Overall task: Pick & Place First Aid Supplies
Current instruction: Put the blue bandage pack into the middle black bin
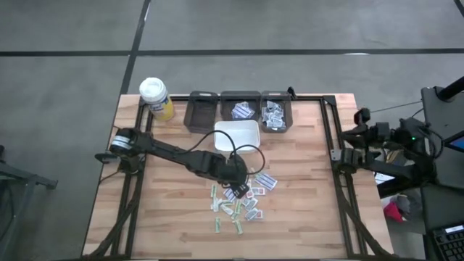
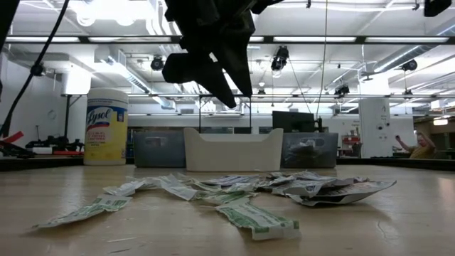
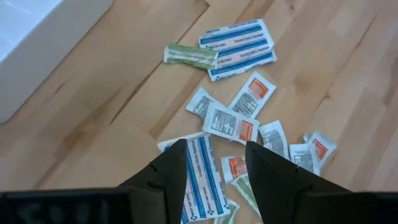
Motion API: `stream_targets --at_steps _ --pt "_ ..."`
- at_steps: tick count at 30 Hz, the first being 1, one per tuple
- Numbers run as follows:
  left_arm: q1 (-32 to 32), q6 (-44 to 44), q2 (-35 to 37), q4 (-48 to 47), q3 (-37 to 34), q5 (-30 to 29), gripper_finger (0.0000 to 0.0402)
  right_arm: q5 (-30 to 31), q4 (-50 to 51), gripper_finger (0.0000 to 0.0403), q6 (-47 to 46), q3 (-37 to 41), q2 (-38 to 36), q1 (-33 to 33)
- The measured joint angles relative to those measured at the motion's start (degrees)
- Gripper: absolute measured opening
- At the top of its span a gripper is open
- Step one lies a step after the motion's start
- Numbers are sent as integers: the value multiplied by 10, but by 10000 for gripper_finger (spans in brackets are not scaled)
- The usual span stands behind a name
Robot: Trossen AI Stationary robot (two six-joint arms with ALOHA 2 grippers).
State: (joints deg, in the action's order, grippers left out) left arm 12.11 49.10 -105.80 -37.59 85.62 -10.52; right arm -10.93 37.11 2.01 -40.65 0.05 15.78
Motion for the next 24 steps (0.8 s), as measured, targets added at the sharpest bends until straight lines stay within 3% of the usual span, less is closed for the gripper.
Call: stream_targets --at_steps 6,17,24 --pt "5 1 0 -2 -10 4 155 -69 -8 8 -15 16 37 0" --pt "9 21 0 4 -35 5 155 -70 -27 8 -13 33 19 0" --pt "10 31 0 11 -35 4 155 -41 -32 8 -28 39 6 0"
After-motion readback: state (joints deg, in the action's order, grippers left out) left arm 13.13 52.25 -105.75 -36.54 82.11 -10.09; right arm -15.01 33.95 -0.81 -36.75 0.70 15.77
